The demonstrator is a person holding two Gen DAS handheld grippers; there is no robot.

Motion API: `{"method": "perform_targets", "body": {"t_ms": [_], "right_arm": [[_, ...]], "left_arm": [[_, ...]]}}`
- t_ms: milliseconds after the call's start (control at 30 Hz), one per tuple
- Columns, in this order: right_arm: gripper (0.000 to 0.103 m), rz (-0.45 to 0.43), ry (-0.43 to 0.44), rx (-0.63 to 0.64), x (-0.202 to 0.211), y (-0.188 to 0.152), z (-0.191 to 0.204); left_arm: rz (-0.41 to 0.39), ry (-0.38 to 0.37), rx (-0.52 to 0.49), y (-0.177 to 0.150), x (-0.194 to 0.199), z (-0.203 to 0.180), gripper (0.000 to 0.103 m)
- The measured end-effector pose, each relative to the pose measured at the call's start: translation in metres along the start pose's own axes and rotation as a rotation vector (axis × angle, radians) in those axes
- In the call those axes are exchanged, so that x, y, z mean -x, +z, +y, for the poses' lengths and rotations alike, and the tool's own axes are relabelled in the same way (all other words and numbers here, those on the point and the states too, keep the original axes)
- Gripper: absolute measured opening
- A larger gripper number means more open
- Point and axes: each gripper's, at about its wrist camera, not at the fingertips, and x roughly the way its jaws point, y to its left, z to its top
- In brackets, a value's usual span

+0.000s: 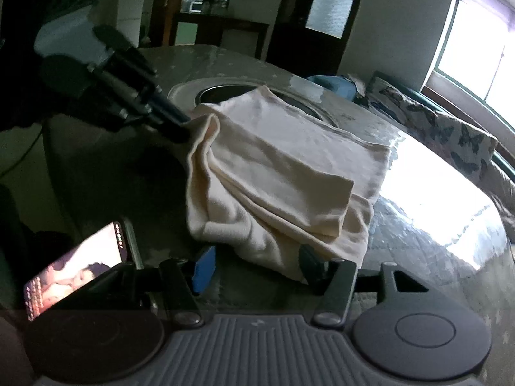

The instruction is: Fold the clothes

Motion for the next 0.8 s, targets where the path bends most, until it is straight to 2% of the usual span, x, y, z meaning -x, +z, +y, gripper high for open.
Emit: {"method": "perform_targets", "body": {"t_ms": [233, 433, 500, 567, 800], "right_arm": [[0.058, -0.047, -0.006, 0.052, -0.011, 0.006, 0.004], [0.045, -0.071, 0.002, 0.015, -0.017, 0.009, 0.001], [0.034, -0.078, 0.016, -0.005, -0.017, 0.01, -0.002], [0.028, -0.08, 0.039, -0.039, -0.016, 0.012, -0.006], [0.026, -0.086, 0.05, -0.087, -0.013, 0.014, -0.013]], "left_arm": [[0.01, -0.007, 0.025, 0.0, -0.001, 0.004, 0.01], [0.015, -0.014, 0.031, -0.003, 0.003, 0.004, 0.014], [0.014, -0.017, 0.021, -0.005, 0.005, 0.003, 0.014], [0.012, -0.022, 0.007, -0.007, 0.007, 0.0, 0.017], [0.005, -0.034, -0.042, -0.016, 0.016, -0.008, 0.028]]}}
